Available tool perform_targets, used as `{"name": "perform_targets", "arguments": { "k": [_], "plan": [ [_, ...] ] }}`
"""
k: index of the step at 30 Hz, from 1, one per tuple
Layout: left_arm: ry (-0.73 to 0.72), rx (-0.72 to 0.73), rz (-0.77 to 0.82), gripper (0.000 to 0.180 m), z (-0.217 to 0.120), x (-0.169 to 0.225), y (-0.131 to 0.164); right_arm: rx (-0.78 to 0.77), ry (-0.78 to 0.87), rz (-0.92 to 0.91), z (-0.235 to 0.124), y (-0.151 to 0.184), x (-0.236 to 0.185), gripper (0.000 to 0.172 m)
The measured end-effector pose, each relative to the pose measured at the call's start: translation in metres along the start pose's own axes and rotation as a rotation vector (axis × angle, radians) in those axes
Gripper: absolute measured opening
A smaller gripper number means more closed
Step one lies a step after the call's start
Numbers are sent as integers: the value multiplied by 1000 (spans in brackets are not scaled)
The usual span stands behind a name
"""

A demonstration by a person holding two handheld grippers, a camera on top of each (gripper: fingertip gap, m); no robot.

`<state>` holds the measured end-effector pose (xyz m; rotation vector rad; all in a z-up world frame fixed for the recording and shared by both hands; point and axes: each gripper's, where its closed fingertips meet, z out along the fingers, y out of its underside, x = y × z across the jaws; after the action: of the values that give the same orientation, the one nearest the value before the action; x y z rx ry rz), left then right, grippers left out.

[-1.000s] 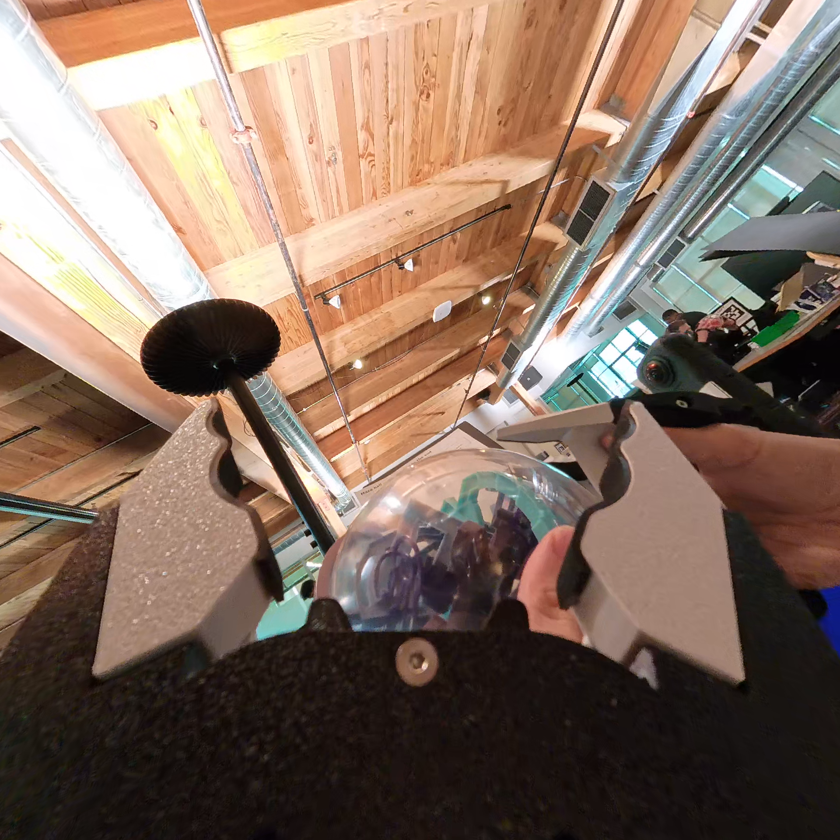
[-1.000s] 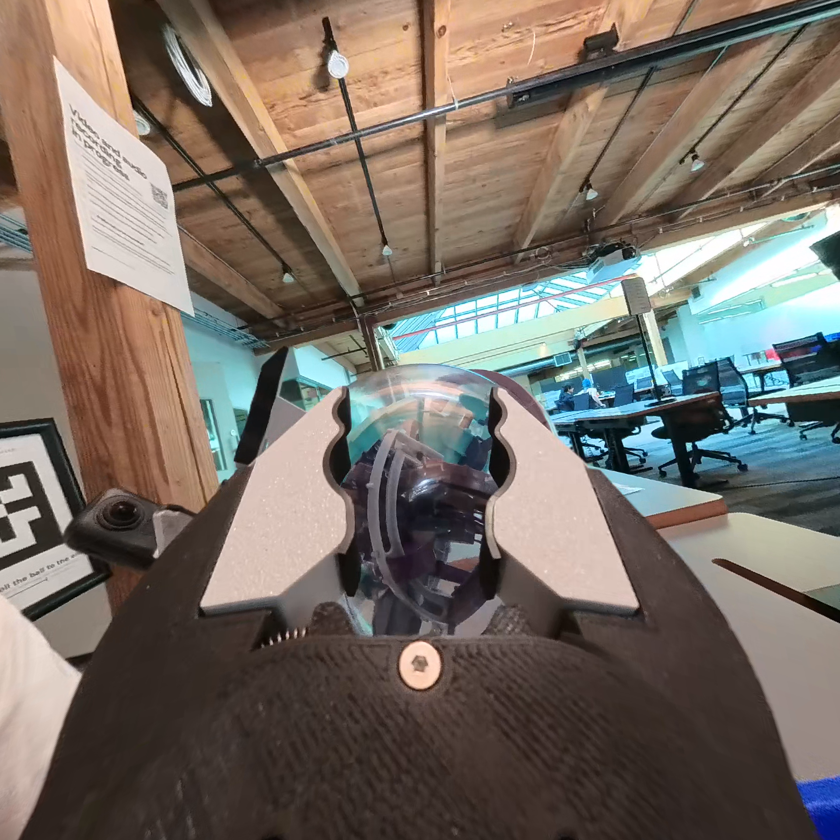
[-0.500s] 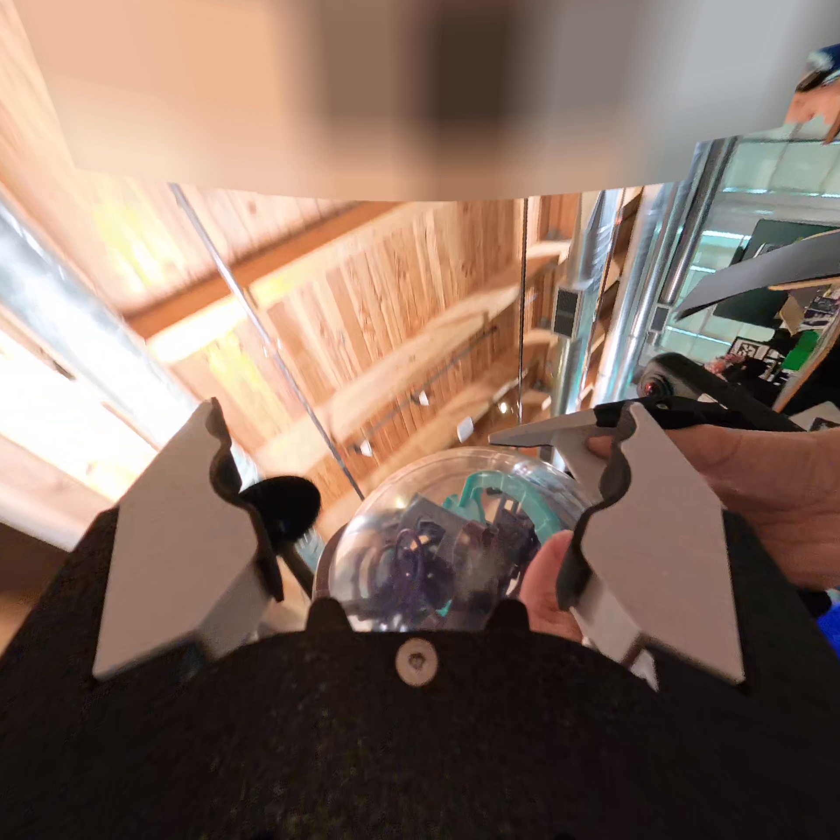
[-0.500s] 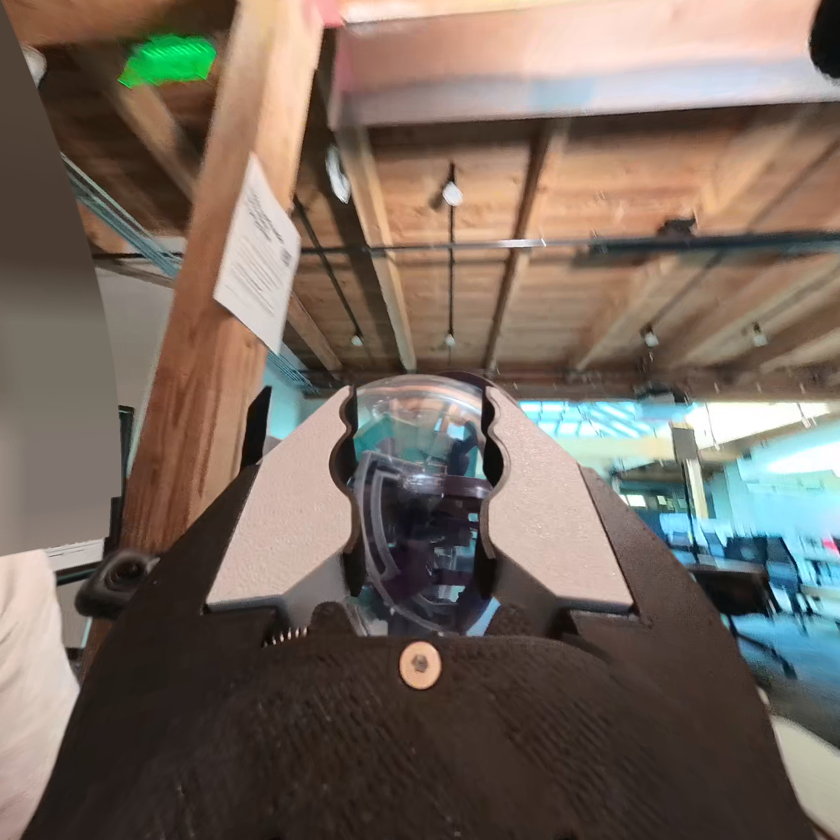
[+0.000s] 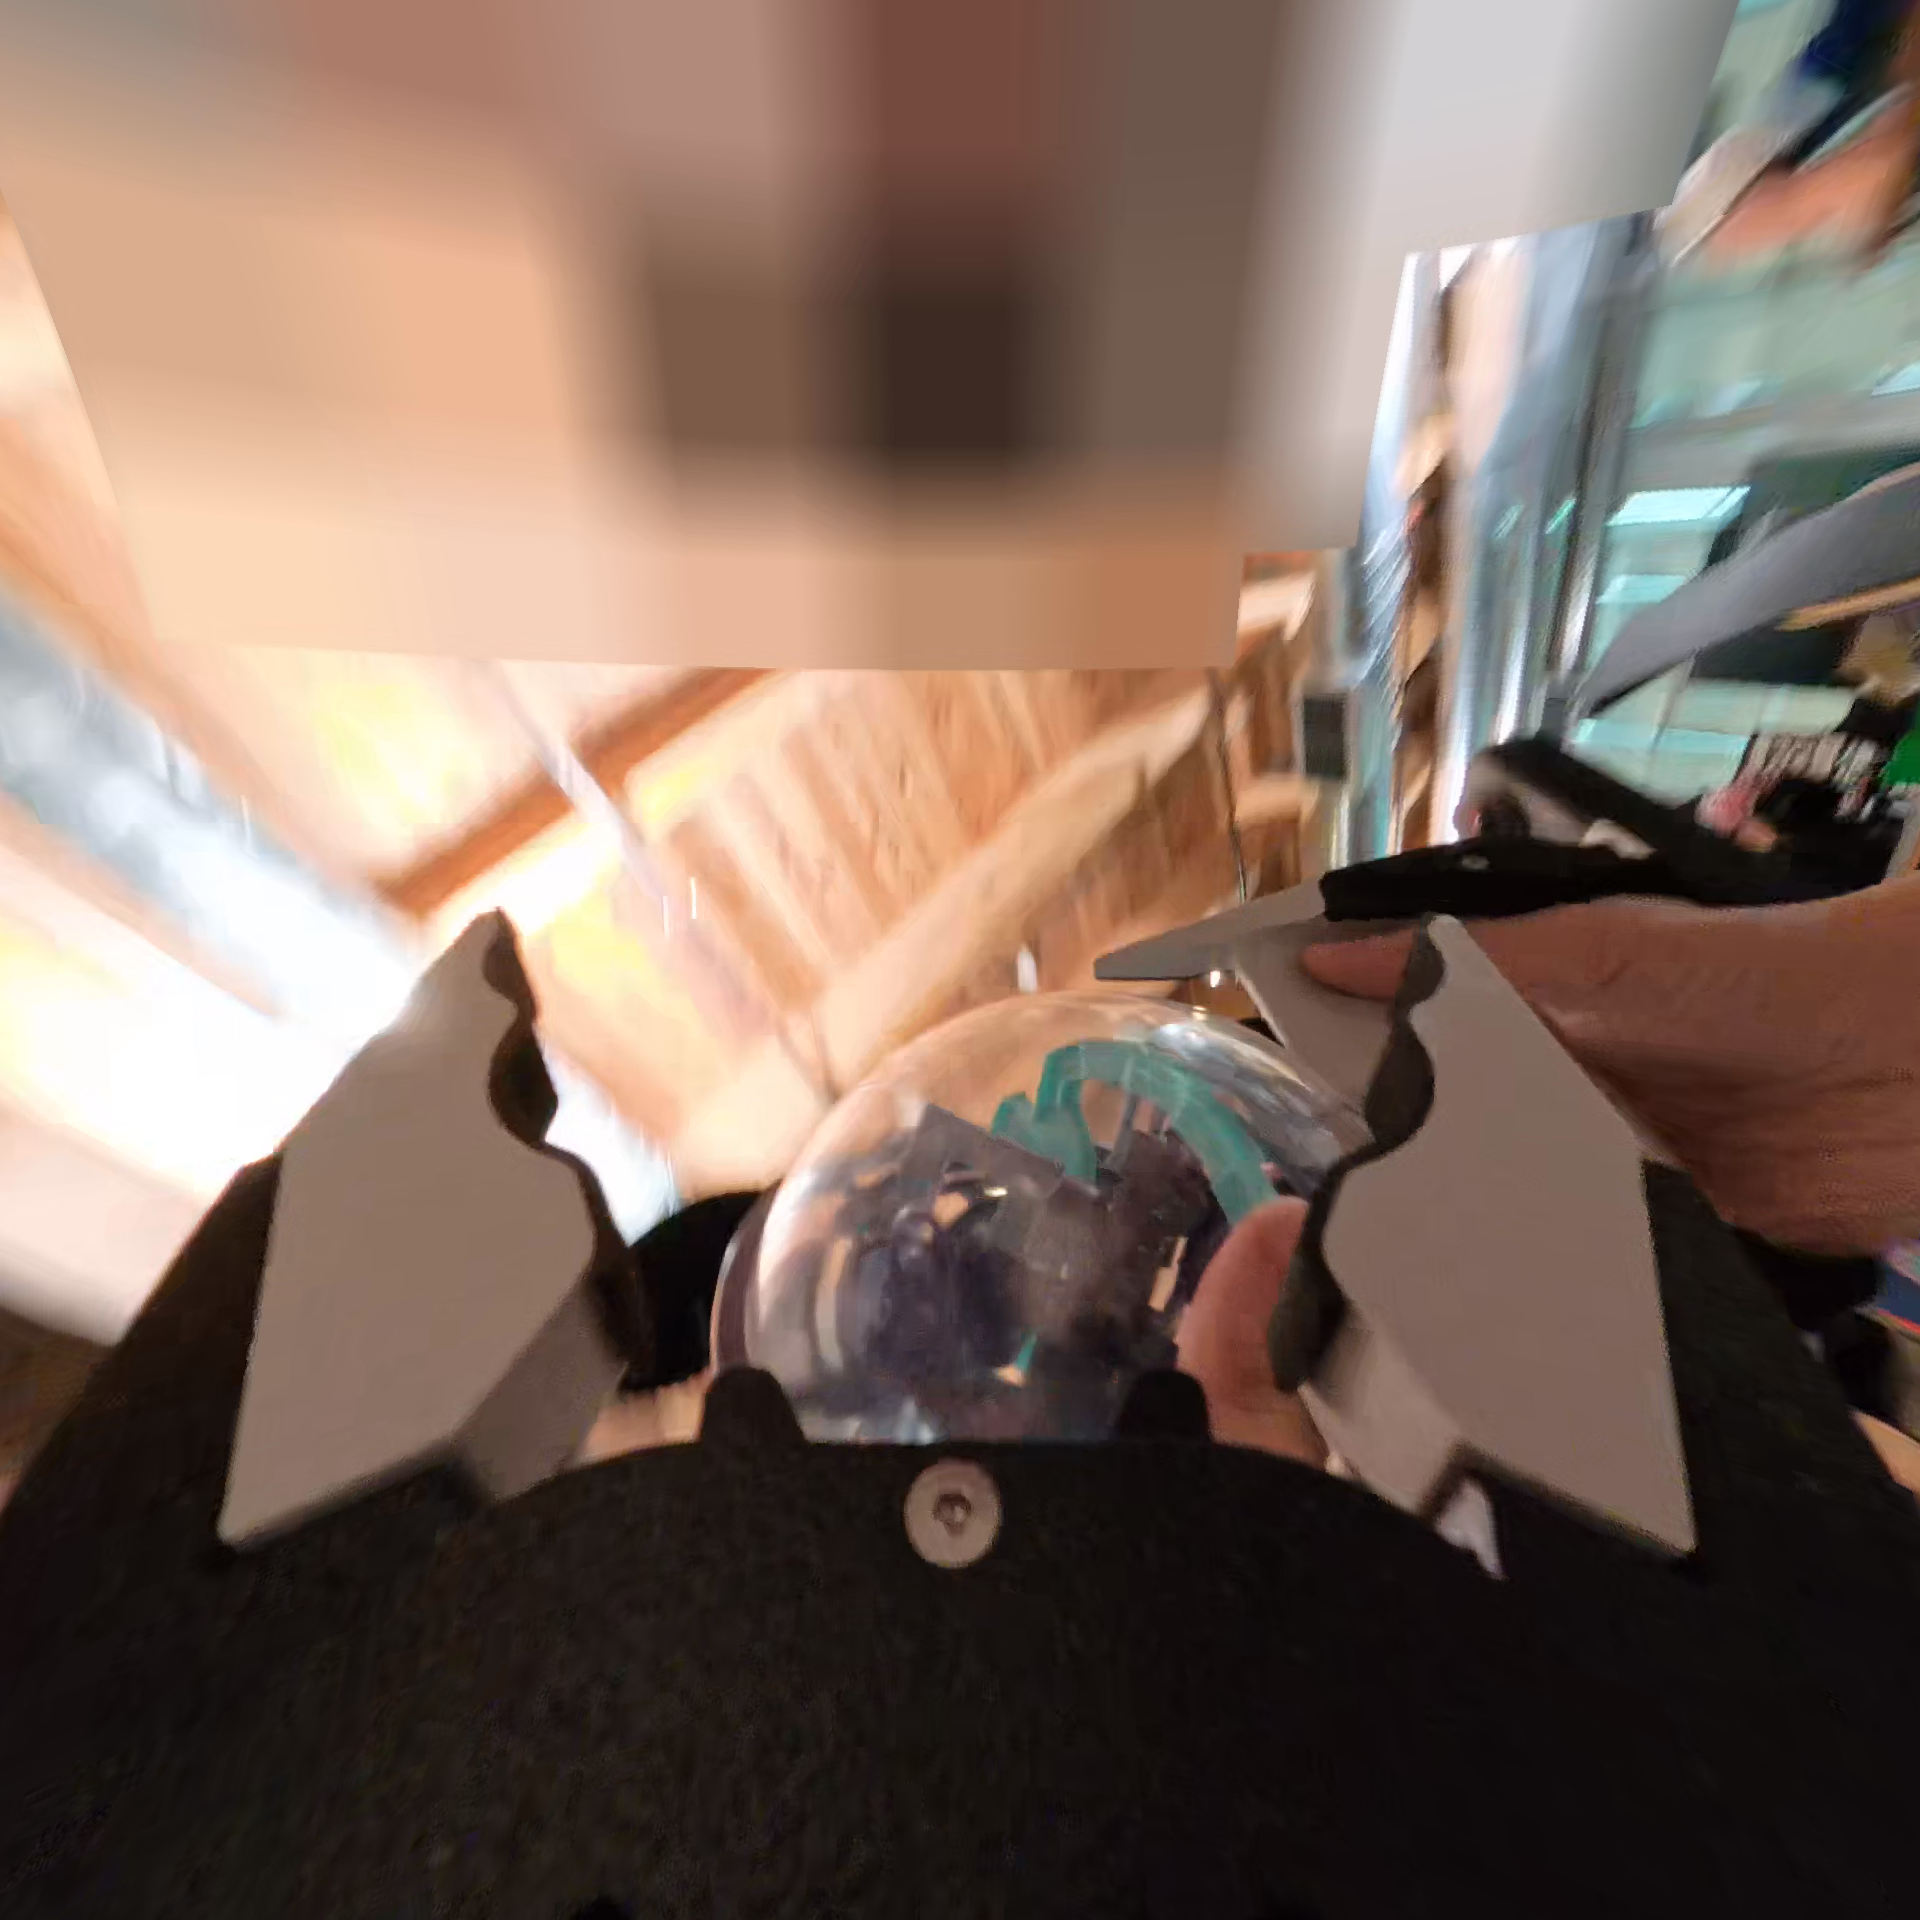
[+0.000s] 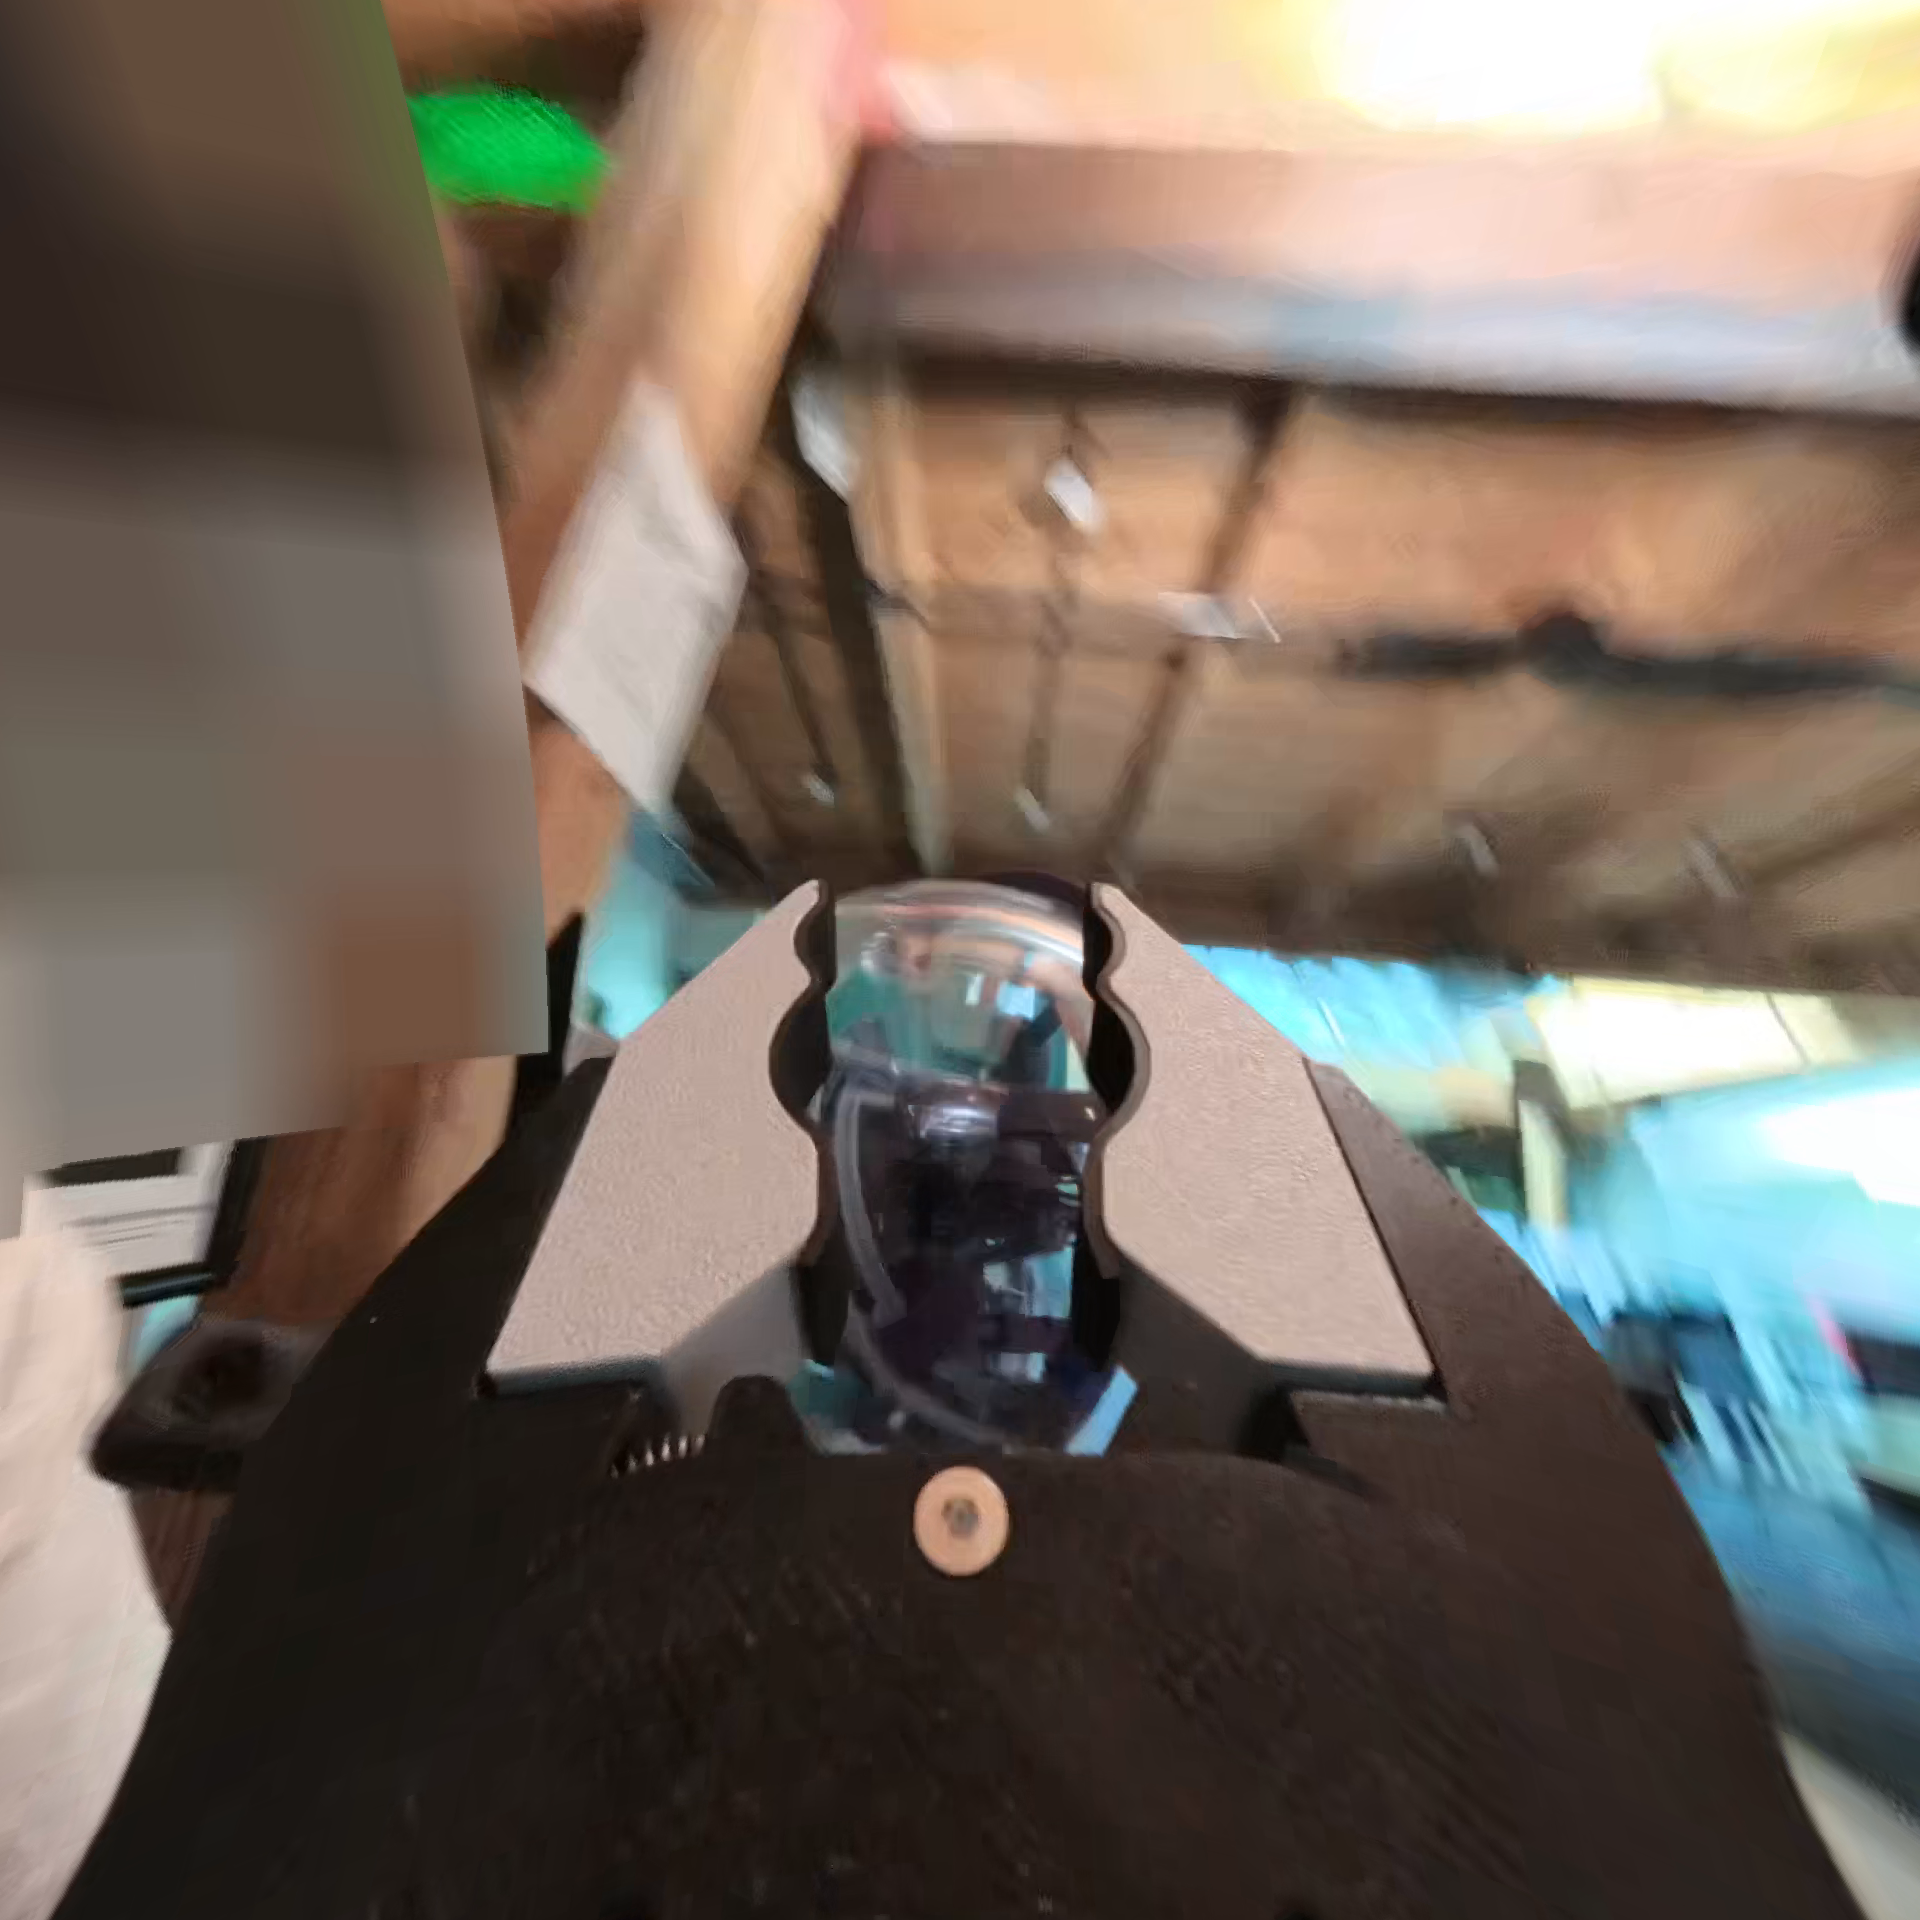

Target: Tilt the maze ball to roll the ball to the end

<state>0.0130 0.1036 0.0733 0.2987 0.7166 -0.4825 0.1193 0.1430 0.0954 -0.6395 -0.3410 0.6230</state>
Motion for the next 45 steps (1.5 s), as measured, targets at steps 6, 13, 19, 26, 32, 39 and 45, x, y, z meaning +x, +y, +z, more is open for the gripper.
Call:
{"name": "perform_targets", "arguments": {
  "k": [6,13,19,26,32,39,45],
  "plan": [
    [68,-606,-529,157,-20,20,119,-405,287,316,-23,100,62,73],
    [-29,-464,-448,156,-13,8,106,-322,289,260,-22,86,67,67],
    [-42,-151,-227,156,-4,-3,48,-92,123,115,-7,35,36,60],
    [10,34,-49,157,-1,8,3,82,-7,69,-7,-4,8,54],
    [25,72,-16,157,-1,13,-7,121,-67,20,-9,-13,-4,54],
    [81,78,51,157,4,19,-19,172,-106,100,-14,-15,-3,53],
    [289,-854,-398,157,-29,68,134,-388,374,502,-41,128,83,91]
  ]
}}
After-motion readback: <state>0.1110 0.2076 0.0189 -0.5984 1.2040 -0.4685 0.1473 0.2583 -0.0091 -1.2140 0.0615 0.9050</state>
